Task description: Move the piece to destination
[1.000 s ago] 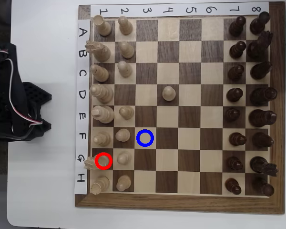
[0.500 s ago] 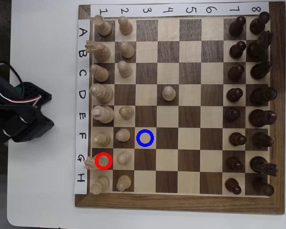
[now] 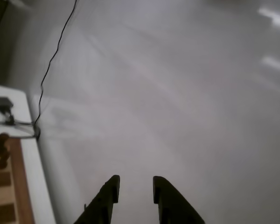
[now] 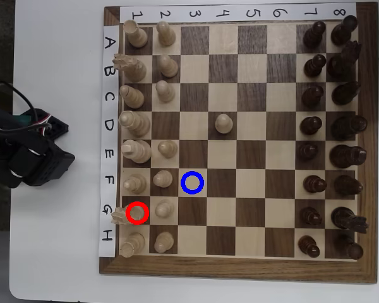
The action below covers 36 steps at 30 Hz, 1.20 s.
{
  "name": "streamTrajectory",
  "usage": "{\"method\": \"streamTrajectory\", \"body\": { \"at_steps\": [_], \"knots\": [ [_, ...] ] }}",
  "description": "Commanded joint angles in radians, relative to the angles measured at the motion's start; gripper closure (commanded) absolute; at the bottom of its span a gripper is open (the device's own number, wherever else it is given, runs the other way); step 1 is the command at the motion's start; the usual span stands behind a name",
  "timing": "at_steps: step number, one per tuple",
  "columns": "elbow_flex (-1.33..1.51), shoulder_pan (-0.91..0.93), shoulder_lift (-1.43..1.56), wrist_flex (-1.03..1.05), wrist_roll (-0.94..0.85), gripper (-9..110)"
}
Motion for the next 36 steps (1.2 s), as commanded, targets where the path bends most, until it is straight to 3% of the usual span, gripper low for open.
{"method": "streamTrajectory", "body": {
  "at_steps": [1, 4, 17, 23, 26, 29, 36],
  "knots": [
    [-0.029, -0.015, -0.066, 0.124, -0.038, 92],
    [-0.112, -0.035, -0.152, 0.255, -0.061, 90],
    [0.08, -0.092, -0.17, 0.258, -0.178, 67],
    [0.147, -0.146, -0.195, 0.259, -0.186, 66],
    [0.16, -0.178, -0.212, 0.259, -0.15, 65],
    [0.172, -0.192, -0.222, 0.258, 0.049, 68],
    [0.16, -0.199, -0.265, 0.256, 0.276, 67]
  ]
}}
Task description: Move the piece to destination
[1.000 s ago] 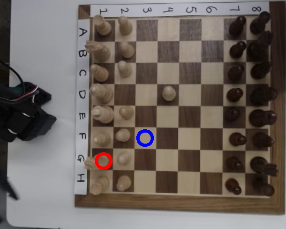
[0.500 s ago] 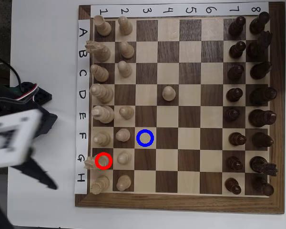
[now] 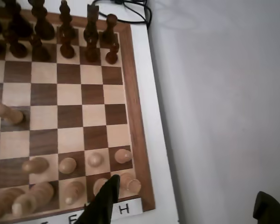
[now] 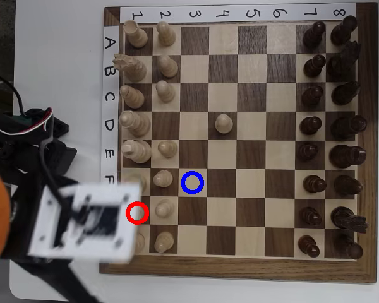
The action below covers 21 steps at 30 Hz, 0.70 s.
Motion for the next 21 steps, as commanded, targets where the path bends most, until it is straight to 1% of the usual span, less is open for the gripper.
{"method": "streamTrajectory", "body": {
  "at_steps": [1, 6, 12, 14, 21],
  "knots": [
    [-0.006, -0.006, -0.014, -0.002, 0.098, 67],
    [0.014, 0.011, -0.032, -0.002, 0.161, 68],
    [0.137, -0.002, -0.008, -0.003, 0.163, 68],
    [0.173, -0.005, -0.009, -0.002, 0.166, 67],
    [0.238, 0.011, -0.061, -0.002, 0.15, 71]
  ]
}}
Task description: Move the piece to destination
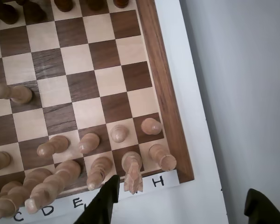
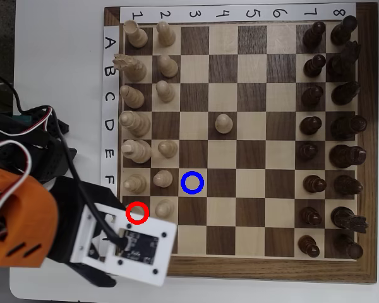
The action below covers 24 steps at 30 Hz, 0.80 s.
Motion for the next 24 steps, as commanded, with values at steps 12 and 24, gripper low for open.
{"method": "streamTrajectory", "body": {
  "at_steps": [12, 24],
  "knots": [
    [0.189, 0.038, 0.003, -0.002, -0.008, 73],
    [0.304, 0.04, 0.032, -0.002, -0.017, 73]
  ]
}}
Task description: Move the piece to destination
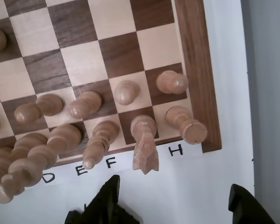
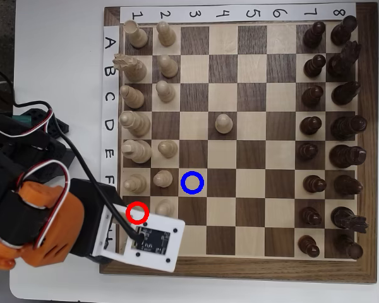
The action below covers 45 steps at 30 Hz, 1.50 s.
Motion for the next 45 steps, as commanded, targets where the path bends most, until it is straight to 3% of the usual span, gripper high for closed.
{"method": "streamTrajectory", "body": {
  "at_steps": [1, 22, 45],
  "knots": [
    [0.028, 0.006, 0.029, 0.0, -0.006, 73],
    [0.086, 0.028, 0.035, -0.008, -0.002, 87],
    [0.189, 0.011, -0.043, -0.156, -0.014, 81]
  ]
}}
